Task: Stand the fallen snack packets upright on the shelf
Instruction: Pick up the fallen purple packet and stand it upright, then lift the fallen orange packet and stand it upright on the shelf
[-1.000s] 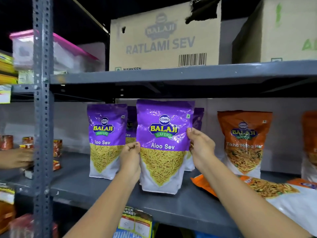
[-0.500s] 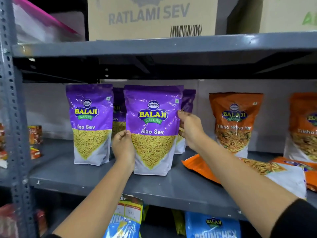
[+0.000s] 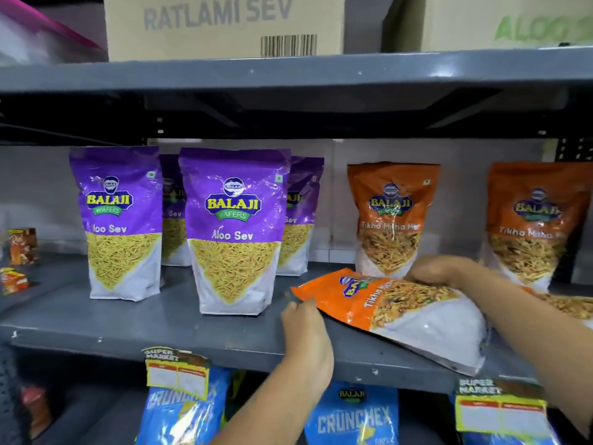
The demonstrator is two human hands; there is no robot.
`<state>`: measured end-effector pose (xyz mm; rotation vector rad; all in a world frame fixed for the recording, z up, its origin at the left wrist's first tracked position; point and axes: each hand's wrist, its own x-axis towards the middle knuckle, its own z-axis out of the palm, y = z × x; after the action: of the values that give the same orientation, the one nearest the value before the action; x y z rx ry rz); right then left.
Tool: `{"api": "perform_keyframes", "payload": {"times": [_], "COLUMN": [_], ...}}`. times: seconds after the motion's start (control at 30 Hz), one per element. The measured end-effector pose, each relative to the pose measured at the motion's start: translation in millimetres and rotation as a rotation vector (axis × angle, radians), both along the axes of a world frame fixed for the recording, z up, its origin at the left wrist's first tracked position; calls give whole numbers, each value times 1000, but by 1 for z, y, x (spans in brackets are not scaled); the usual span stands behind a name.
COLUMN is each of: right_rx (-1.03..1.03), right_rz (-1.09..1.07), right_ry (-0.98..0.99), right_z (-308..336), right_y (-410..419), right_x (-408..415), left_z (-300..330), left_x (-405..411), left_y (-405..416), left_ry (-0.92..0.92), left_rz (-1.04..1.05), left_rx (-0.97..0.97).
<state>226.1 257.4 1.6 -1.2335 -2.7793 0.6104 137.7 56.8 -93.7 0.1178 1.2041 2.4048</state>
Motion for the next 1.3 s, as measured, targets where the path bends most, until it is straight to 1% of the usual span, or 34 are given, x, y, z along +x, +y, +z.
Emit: {"api": "perform_keyframes", "payload": {"times": [0.03, 0.07, 0.1, 0.13, 0.2, 0.23, 0.27, 0.3, 0.43, 0.57, 0.63, 0.7, 0.73, 0.8, 0.87, 0.97, 1.03, 1.17, 1.3], "right_rx": [5, -45, -62, -43, -52, -96, -120, -145, -375, -641, -824, -915, -922, -854, -773, -691, -669, -679, -706], "right_rz": [-6, -23, -26, -25, -59, -69, -73, -87, -172, -190, -128, -62, -25, 46, 82, 90, 64, 24, 4], "right_ry": [-21, -18, 22, 12, 68, 124, 131, 198, 422, 761, 928, 1044, 1115, 1252, 1326, 1345, 1364, 1382, 1400], "right_z": [-8, -12, -13, -10, -7, -8, -11, -13, -15, -8, -8, -10, -12, -14, -15, -14, -15, -20, -22], "right_y": [9, 17, 17, 12, 3, 3, 6, 10, 22, 24, 25, 24, 22, 21, 22, 20, 19, 17, 15], "right_x": [1, 2, 2, 5, 9, 9, 8, 10, 22, 42, 49, 53, 54, 56, 52, 46, 41, 35, 33], "left_z": [1, 3, 6, 8, 9, 10, 11, 13, 25, 57, 78, 97, 105, 119, 129, 134, 131, 127, 129], "left_x": [2, 5, 10, 14, 22, 25, 27, 29, 31, 32, 28, 23, 19, 11, 4, -4, -9, -19, -25], "left_y": [7, 13, 20, 25, 35, 38, 38, 39, 38, 39, 38, 37, 36, 37, 38, 43, 47, 53, 57], "left_ry": [-50, -90, -128, -155, -169, -168, -161, -151, -68, 76, 154, 265, 330, 432, 496, 488, 463, 427, 435], "left_rz": [-27, -56, -87, -102, -107, -106, -102, -95, -86, -19, 48, 92, 118, 192, 234, 191, 142, 110, 86], "left_rx": [-14, -12, -10, -9, -17, -15, -14, -17, -33, -13, -49, -82, -66, -44, -32, 36, 35, 25, 20]}}
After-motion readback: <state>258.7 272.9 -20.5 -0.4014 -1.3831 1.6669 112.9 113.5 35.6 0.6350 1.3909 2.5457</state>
